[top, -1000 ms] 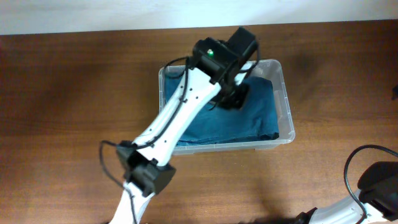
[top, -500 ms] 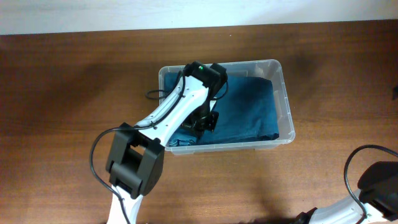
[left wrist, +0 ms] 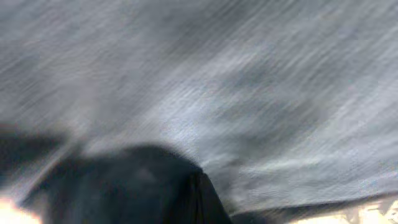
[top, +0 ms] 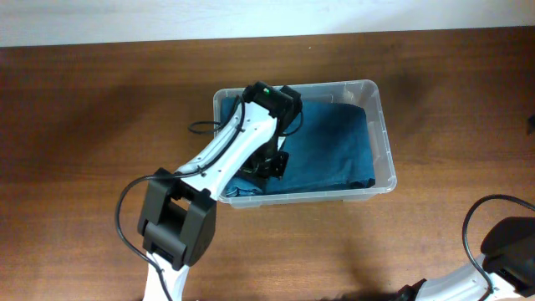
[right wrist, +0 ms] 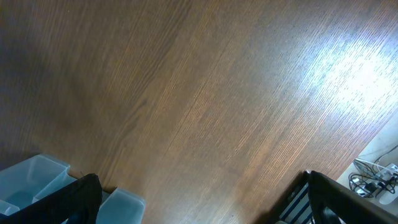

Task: Pack container
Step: 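Sweep the left gripper left across the jeans, smoothing them flat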

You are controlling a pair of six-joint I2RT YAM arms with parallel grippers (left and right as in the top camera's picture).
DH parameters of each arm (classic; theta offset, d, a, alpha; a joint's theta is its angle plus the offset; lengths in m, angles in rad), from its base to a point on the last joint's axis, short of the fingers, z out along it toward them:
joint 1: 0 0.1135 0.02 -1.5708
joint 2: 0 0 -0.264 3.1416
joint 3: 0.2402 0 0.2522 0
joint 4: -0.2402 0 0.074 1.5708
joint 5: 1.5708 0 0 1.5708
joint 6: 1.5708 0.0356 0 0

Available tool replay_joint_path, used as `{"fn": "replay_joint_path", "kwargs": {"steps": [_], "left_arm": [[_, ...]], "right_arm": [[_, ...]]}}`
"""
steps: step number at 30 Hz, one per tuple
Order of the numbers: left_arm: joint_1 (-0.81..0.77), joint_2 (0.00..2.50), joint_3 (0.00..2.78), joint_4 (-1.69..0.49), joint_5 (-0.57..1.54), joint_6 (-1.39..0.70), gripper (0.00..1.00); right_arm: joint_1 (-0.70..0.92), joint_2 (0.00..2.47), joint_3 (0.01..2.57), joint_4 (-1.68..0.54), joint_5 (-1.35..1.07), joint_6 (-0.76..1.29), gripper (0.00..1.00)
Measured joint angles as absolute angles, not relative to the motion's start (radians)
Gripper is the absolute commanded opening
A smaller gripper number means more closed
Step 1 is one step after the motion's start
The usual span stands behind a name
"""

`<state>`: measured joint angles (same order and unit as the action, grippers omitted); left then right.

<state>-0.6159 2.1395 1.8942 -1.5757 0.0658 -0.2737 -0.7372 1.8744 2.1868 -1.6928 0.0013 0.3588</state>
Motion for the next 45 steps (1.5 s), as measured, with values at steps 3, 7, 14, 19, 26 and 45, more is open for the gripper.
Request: {"fn": "replay_joint_path", "kwargs": {"steps": [3, 7, 14, 19, 26, 45], "left_arm": [[-0.596, 2.112, 1.900, -1.652, 0.020, -0.282, 0.01], [-0.559, 2.067, 1.902, -1.686, -0.001, -0.284, 0.01], [-0.541, 2.058, 1.892, -1.686, -0.005, -0.284, 0.01], [-0.542, 2.058, 1.825, -1.662, -0.004, -0.284, 0.01], [-0.542, 2.056, 1.705, -1.531, 0.013, -0.284, 0.01], [-0.527, 2.055, 2.003, -1.382, -0.158, -0.284, 0.01]], "right_arm": [[-0.737, 1.874, 2.187, -1.693, 0.001, 0.359, 0.98], [-0.737, 1.874, 2.187, -1.693, 0.001, 0.359, 0.99], [-0.737, 1.874, 2.187, -1.693, 0.001, 0.359, 0.98], [-0.737, 1.874, 2.187, -1.693, 0.001, 0.359, 0.98], [-0.737, 1.874, 2.187, -1.693, 0.001, 0.359, 0.98], [-0.737, 1.874, 2.187, -1.693, 0.001, 0.359, 0.98]]}}
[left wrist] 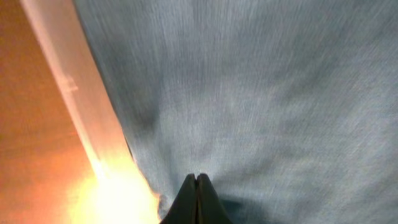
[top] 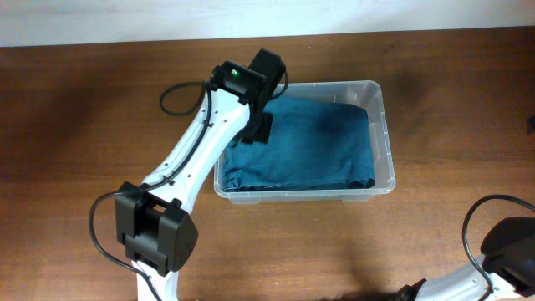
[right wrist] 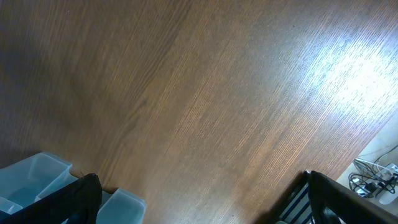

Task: Pack container
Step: 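Sweep the left gripper left across the jeans, smoothing them flat, then press the jeans' right side down again with the left gripper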

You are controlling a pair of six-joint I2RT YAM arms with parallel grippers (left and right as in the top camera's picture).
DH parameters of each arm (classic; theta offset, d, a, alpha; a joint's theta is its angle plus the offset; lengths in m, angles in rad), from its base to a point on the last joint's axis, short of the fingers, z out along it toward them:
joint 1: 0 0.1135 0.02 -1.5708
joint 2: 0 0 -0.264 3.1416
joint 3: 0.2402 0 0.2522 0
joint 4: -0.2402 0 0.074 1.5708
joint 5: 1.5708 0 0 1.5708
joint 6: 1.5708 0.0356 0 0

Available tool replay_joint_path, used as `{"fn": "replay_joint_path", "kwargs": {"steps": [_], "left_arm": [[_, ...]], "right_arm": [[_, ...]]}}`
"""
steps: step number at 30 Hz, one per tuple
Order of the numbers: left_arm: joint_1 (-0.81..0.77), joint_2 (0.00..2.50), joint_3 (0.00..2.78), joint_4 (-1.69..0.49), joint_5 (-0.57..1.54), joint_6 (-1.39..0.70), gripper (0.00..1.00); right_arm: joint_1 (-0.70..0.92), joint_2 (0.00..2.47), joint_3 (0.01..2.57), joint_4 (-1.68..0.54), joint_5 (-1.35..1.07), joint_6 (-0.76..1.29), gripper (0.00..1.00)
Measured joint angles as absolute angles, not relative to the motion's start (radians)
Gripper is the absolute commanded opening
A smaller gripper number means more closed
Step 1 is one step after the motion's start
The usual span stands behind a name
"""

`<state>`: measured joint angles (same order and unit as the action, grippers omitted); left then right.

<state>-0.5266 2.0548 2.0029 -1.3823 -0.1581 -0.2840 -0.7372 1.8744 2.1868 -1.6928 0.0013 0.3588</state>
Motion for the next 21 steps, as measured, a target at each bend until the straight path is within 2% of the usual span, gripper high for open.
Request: {"fn": "replay_joint_path", "kwargs": {"steps": [8, 21], "left_arm": [[-0.497, 2.055, 2.009, -1.296, -0.193, -0.284, 0.01], [-0.454, 2.194, 2.008, -1.304, -0.218, -0.285, 0.01]], "right_arm": [[-0.737, 1.874, 2.187, -1.693, 0.001, 0.359, 0.98], [-0.737, 1.874, 2.187, -1.693, 0.001, 0.359, 0.98]]}}
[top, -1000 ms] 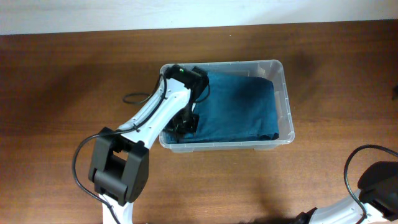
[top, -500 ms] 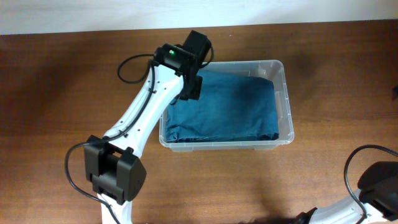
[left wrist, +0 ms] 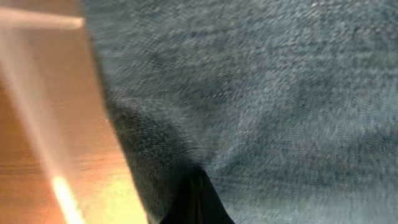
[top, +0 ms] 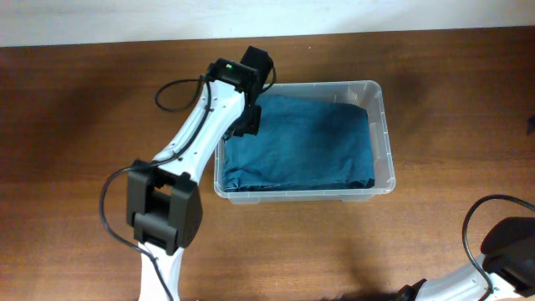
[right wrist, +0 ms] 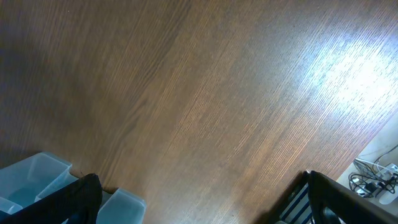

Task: Pack container
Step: 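Press the jeans' right side down again with the left gripper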

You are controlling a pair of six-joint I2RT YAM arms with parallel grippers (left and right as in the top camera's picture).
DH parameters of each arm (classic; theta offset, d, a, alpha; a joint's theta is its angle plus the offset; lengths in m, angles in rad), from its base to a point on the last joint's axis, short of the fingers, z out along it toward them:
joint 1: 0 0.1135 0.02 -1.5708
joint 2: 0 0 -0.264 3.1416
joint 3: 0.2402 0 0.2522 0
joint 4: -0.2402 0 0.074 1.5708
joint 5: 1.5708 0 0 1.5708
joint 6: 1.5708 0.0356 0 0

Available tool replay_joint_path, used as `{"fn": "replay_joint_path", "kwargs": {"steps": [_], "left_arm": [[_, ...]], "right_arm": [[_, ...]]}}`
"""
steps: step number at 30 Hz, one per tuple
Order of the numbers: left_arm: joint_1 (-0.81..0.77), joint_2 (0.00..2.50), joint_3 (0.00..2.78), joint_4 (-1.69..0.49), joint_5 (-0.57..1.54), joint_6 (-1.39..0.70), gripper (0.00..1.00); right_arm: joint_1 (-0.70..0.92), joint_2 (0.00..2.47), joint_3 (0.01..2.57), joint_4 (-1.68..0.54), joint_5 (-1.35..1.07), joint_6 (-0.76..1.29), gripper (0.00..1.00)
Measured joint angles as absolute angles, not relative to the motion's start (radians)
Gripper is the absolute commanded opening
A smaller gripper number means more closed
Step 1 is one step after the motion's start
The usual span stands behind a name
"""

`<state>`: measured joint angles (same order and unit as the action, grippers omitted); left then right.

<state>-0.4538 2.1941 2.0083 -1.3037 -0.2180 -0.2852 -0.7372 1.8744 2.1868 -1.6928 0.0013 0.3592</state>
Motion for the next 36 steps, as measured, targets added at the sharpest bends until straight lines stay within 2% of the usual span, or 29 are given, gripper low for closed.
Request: {"fn": "replay_joint_path", "kwargs": {"steps": [19, 28, 36], "left_arm": [[-0.459, 2.280, 2.037, -1.293, -0.217, -0.288, 0.01], [-0.468, 2.319, 2.302, -1.489, -0.192, -0.289, 0.01], [-0.579, 2.323, 2.416, -1.507, -0.025, -0.292, 0.01]], "right_arm": [[-0.737, 1.874, 2.187, -1.693, 0.001, 0.359, 0.98], [-0.737, 1.874, 2.187, -1.693, 0.002, 0.359, 0.98], [-0.737, 1.874, 2.187, -1.693, 0.001, 0.358, 0.99]]}}
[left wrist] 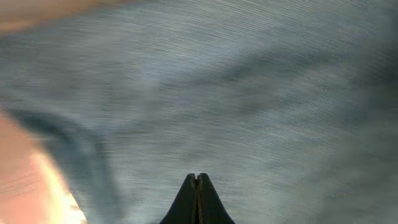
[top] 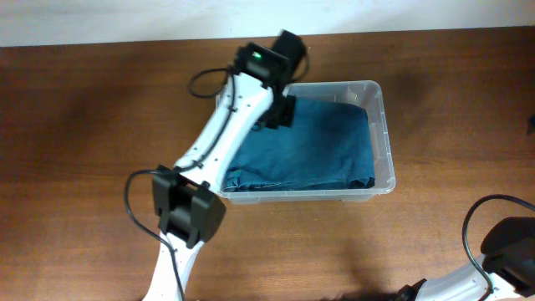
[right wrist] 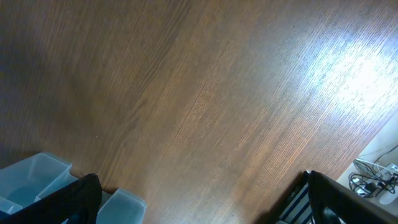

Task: Pack container
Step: 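Press the jeans' right side down again with the left gripper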

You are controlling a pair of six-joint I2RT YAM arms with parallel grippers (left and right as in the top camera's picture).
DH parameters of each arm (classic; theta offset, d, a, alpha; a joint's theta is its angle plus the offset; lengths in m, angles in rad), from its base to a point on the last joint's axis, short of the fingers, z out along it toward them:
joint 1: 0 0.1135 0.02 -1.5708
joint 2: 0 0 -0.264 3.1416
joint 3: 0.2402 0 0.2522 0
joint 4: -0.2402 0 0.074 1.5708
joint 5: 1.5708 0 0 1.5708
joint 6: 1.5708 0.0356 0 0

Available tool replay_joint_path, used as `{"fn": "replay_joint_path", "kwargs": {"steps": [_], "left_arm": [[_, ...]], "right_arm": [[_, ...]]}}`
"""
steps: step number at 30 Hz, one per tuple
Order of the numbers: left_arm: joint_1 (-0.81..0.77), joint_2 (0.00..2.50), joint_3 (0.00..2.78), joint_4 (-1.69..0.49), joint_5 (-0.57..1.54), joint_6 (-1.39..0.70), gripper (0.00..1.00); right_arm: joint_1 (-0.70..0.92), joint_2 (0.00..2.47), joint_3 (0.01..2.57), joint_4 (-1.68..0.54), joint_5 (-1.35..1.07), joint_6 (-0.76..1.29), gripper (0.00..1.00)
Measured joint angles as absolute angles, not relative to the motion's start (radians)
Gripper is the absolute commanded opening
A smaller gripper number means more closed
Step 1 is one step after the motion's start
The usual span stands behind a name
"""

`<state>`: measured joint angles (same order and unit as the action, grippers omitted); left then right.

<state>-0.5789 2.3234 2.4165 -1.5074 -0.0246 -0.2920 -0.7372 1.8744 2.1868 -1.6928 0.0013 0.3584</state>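
Note:
A clear plastic container [top: 383, 125] sits at the middle of the table with a folded blue cloth [top: 318, 146] filling it. My left gripper [top: 280, 113] hangs over the cloth's back left part; in the left wrist view the left gripper [left wrist: 197, 179] is shut with nothing between its tips, and blue cloth [left wrist: 249, 93] fills the frame. My right gripper [right wrist: 199, 199] is open over bare wood, far from the container; only the right arm's base [top: 506, 242] shows at the overhead view's lower right corner.
The brown wooden table [top: 84, 167] surrounds the container on all sides. A white wall strip [top: 125, 21] runs along the back edge. In the right wrist view pale blue plastic pieces [right wrist: 37, 177] lie at the lower left, and cables [right wrist: 373, 180] at the lower right.
My left gripper has moved to the right, from the container's back left corner to over the back left part of the cloth. It stays shut. The right arm has not moved.
My left gripper was low inside the container at the cloth's front left. Then it was shut near the container's left wall, then at the back left corner, and now it is further right over the cloth. The cloth stayed in the container throughout.

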Motion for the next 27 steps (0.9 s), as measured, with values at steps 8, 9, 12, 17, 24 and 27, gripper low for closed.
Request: {"fn": "replay_joint_path", "kwargs": {"steps": [8, 9, 12, 17, 24, 27], "left_arm": [[-0.686, 2.440, 2.416, -1.483, 0.018, -0.322, 0.01], [-0.689, 2.455, 2.419, -1.481, 0.019, -0.323, 0.01], [-0.692, 2.480, 2.436, -1.484, 0.020, -0.330, 0.01], [-0.692, 2.485, 2.450, -1.481, 0.020, -0.333, 0.01], [-0.675, 2.535, 2.605, -1.441, -0.023, -0.334, 0.01], [-0.650, 2.536, 2.632, -1.398, -0.083, -0.333, 0.01]], "right_arm": [[-0.737, 1.874, 2.187, -1.693, 0.001, 0.358, 0.98], [-0.737, 1.874, 2.187, -1.693, 0.001, 0.359, 0.98], [-0.737, 1.874, 2.187, -1.693, 0.001, 0.359, 0.98], [-0.737, 1.874, 2.187, -1.693, 0.001, 0.358, 0.98], [-0.737, 1.874, 2.187, -1.693, 0.001, 0.359, 0.98], [-0.737, 1.874, 2.187, -1.693, 0.001, 0.358, 0.98]]}}
